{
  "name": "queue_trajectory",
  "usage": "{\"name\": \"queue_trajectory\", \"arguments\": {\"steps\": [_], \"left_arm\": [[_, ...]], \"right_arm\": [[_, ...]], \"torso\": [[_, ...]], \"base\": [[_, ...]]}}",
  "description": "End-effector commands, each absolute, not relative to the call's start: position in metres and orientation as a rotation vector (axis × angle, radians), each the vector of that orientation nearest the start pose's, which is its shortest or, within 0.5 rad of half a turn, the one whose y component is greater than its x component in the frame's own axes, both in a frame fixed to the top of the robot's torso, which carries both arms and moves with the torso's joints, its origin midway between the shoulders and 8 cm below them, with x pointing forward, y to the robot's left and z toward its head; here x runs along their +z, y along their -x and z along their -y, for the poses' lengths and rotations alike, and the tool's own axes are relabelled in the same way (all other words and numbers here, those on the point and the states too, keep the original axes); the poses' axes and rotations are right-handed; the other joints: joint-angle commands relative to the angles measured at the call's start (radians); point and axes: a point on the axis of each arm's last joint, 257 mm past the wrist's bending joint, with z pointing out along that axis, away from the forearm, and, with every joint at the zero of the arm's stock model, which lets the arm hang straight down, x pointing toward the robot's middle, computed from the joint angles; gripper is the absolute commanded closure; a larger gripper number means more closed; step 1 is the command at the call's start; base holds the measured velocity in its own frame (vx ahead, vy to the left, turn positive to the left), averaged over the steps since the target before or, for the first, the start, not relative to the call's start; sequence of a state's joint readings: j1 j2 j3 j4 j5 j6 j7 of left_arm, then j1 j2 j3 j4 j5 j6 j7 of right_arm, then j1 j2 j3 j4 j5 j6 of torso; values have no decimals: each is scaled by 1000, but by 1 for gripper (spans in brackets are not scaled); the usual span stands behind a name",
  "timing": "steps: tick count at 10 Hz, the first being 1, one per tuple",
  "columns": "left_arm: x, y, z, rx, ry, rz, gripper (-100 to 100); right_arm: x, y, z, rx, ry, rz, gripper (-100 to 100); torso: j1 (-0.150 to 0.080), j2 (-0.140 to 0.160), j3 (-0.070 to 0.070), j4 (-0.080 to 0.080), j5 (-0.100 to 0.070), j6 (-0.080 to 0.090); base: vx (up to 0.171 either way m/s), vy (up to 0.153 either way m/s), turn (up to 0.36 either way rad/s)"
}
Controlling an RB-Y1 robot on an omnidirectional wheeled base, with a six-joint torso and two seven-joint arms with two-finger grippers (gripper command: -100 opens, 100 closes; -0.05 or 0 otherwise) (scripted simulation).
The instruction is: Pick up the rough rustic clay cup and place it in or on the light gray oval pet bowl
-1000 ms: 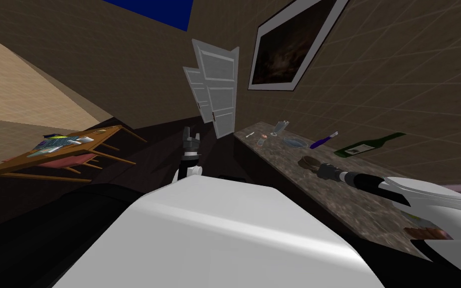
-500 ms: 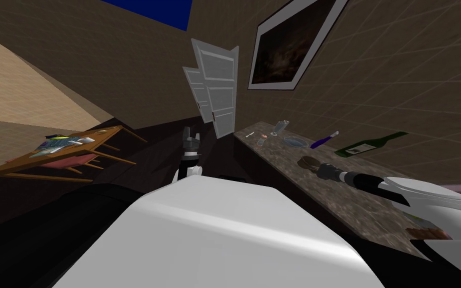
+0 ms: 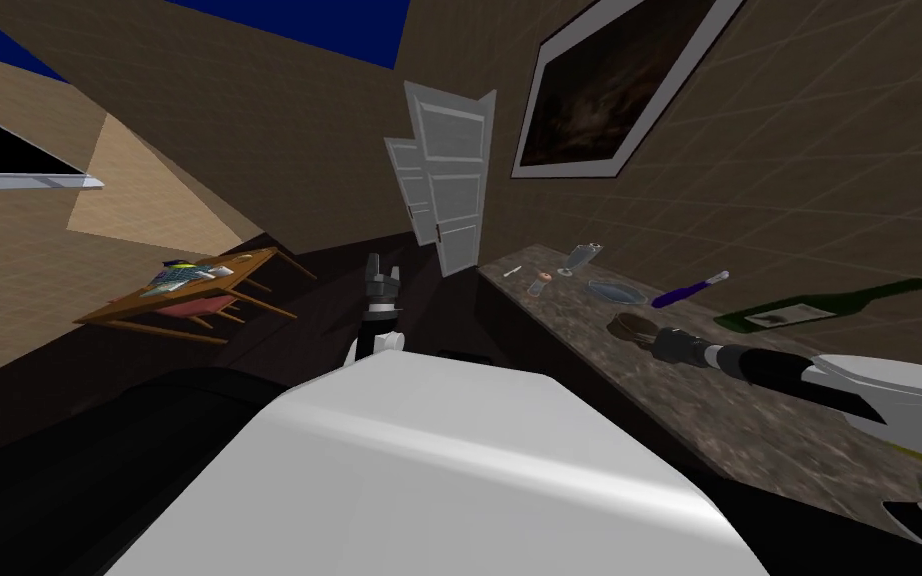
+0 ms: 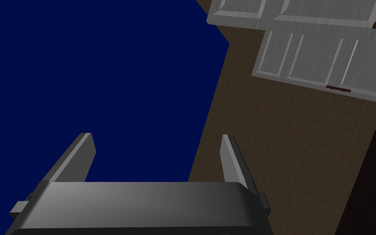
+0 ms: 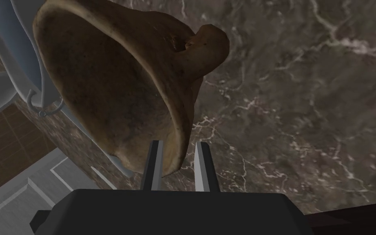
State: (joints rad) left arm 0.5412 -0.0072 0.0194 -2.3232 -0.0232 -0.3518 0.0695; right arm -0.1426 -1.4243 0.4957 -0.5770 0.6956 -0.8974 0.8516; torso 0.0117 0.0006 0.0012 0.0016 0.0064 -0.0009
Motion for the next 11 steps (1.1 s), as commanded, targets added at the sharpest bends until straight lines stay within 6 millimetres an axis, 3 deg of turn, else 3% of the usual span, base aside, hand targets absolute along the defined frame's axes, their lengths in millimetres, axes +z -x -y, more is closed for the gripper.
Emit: {"name": "queue_trajectory", "arguments": {"steps": [1,6,11], "left_arm": [[1,-354,-293,-1280,793,-690,0],[1,-354,-293,-1280,793,-690,0],[1,-354,-293,-1280,793,-691,0]], "right_arm": [[-236,-314,725,-524,1415,-2177,100],[-215,-283,743,-499,1410,-2284,100],[-194,-254,763,-495,1378,-2393,100]], "torso": [[0,0,0,0,0,0],[4,0,0,0,3,-1],[1,0,1,1,4,0]], "base": [[15,101,246],[30,101,157],[42,52,130]]}}
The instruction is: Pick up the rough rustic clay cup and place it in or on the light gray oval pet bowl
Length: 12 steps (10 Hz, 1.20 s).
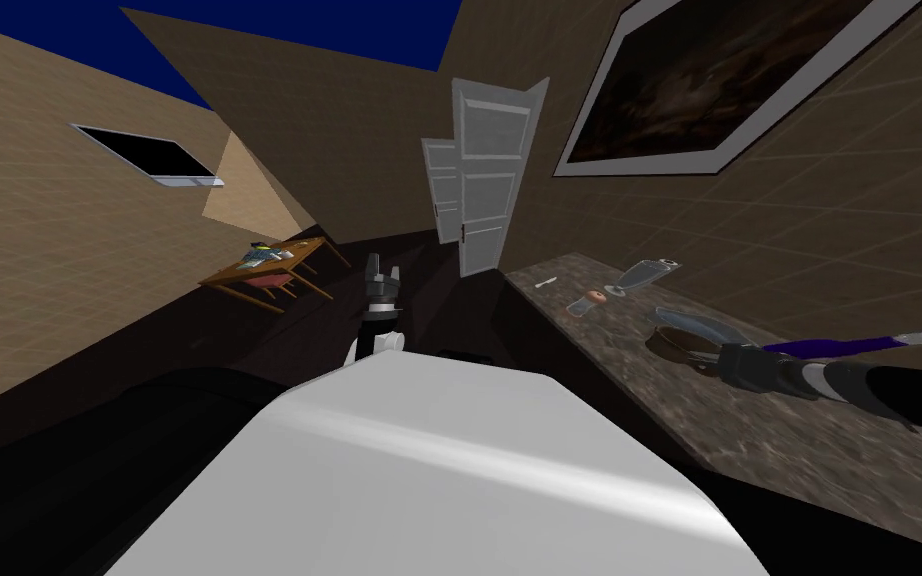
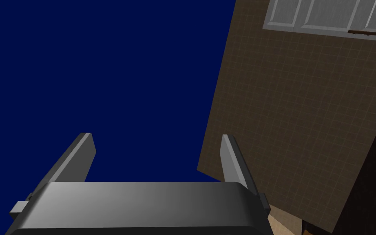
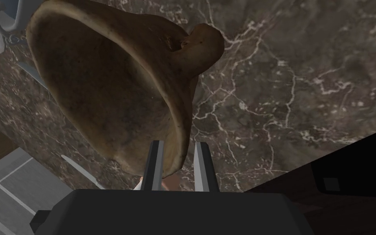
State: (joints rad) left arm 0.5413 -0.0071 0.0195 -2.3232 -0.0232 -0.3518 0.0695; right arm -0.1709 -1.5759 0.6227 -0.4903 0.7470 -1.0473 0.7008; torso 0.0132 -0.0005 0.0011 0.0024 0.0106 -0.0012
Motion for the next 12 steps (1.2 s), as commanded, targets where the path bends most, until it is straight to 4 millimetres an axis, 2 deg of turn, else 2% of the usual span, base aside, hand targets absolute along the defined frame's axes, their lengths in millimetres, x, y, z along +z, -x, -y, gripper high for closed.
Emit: {"name": "queue_trajectory", "arguments": {"steps": [1,3,4,6,7,9,12], "left_arm": [[1,-354,-293,-1279,793,-691,0],[1,-354,-293,-1279,793,-691,0],[1,-354,-293,-1279,793,-691,0],[1,-354,-293,-1279,793,-691,0],[1,-354,-293,-1279,793,-691,0],[1,-354,-293,-1279,793,-691,0],[1,-354,-293,-1279,793,-691,0]], "right_arm": [[-194,-254,763,-495,1378,-2393,100],[-190,-249,767,-498,1369,-2413,100],[-177,-235,778,-516,1345,-2462,100],[-177,-235,778,-516,1345,-2462,100],[-164,-226,789,-547,1322,-2495,100],[-160,-224,792,-559,1315,-2503,100],[-144,-217,807,-623,1278,-2522,100]], "torso": [[0,0,0,0,0,0],[-2,2,1,1,0,1],[-2,3,2,1,0,2],[-3,0,0,1,1,1],[-3,2,1,1,1,3],[-7,1,1,1,1,2],[-11,1,2,2,1,3]], "base": [[45,12,62],[37,3,43],[83,-23,157],[70,-33,30],[82,-71,24],[84,-100,18],[106,-148,-33]]}}
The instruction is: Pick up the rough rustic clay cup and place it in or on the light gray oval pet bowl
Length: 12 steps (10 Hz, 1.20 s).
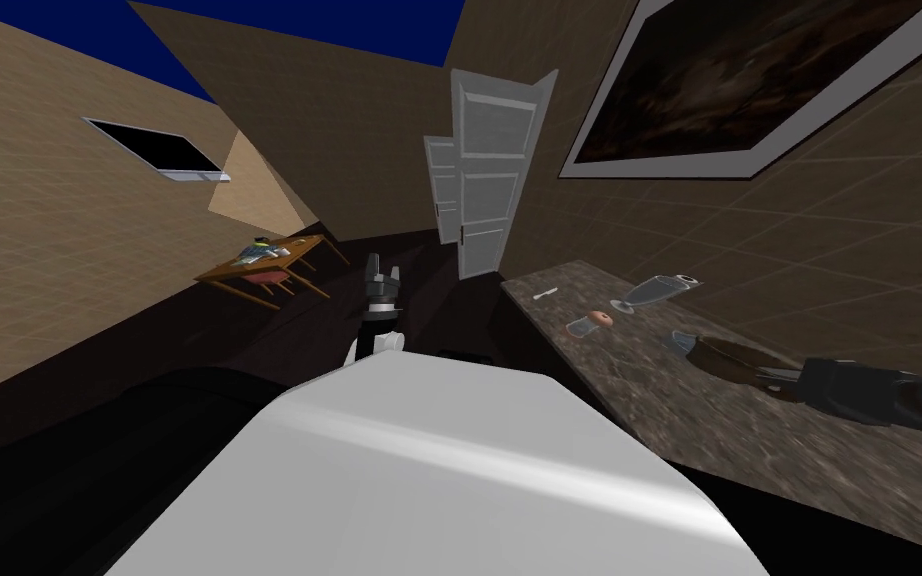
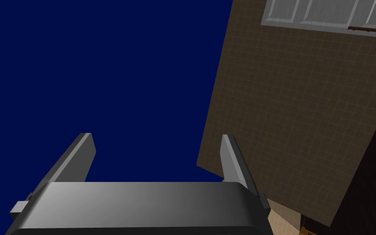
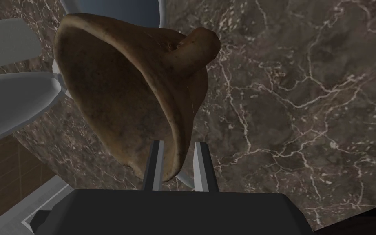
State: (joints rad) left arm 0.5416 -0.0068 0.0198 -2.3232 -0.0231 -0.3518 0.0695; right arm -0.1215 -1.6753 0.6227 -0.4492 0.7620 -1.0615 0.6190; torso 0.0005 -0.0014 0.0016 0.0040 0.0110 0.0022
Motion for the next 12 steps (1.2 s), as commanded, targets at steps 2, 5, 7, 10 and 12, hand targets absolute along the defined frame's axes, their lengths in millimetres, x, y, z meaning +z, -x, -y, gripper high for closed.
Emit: {"name": "queue_trajectory", "arguments": {"steps": [2,5,7,10,12], "left_arm": [[1,-354,-293,-1279,793,-691,0],[1,-354,-293,-1279,793,-691,0],[1,-354,-293,-1279,793,-691,0],[1,-354,-293,-1279,793,-691,0],[1,-354,-293,-1279,793,-691,0]], "right_arm": [[-141,-217,810,-636,1270,-2524,100],[-128,-213,821,-693,1236,-2531,100],[-128,-212,821,-691,1239,-2533,100],[-127,-213,822,-697,1236,-2533,-100],[-127,-213,822,-697,1236,-2533,-100]], "torso": [[-1,-1,-1,0,-1,-1],[0,2,1,1,0,0],[-1,2,1,1,1,0],[11,8,5,3,3,0],[13,9,6,3,4,0]], "base": [[112,-127,-23],[91,-163,-36],[82,-122,-6],[5,-8,2],[0,0,0]]}}
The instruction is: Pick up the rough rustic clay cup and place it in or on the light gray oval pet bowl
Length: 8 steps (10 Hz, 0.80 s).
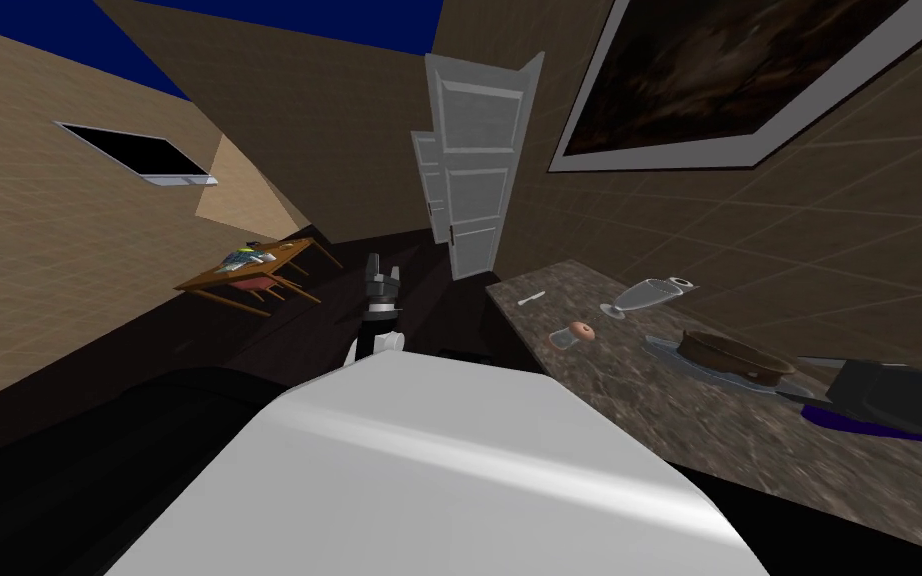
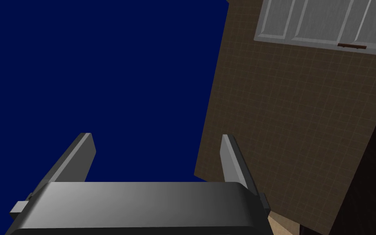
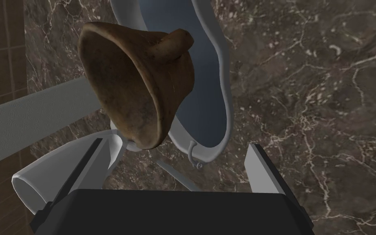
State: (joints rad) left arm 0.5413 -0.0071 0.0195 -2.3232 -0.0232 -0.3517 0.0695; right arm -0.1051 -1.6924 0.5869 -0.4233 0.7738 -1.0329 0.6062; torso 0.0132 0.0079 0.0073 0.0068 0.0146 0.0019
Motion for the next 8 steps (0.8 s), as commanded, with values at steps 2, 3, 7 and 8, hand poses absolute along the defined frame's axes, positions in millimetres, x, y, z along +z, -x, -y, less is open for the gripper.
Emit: {"name": "queue_trajectory", "arguments": {"steps": [2,3,7,8], "left_arm": [[1,-354,-293,-1279,793,-691,0],[1,-354,-293,-1280,792,-690,0],[1,-354,-293,-1280,792,-690,0],[1,-354,-293,-1279,793,-691,0]], "right_arm": [[-126,-196,827,-699,1262,-2571,-100],[-129,-192,826,-689,1243,-2578,-100],[-129,-177,828,-677,1219,-2606,-100],[-126,-188,824,-675,1175,-2573,-100]], "torso": [[0,0,0,0,0,0],[-1,2,1,0,0,-2],[-1,2,1,0,0,-1],[-1,3,2,1,0,0]], "base": [[-31,-14,133],[-88,-45,199],[-41,-18,100],[-44,-19,-18]]}}
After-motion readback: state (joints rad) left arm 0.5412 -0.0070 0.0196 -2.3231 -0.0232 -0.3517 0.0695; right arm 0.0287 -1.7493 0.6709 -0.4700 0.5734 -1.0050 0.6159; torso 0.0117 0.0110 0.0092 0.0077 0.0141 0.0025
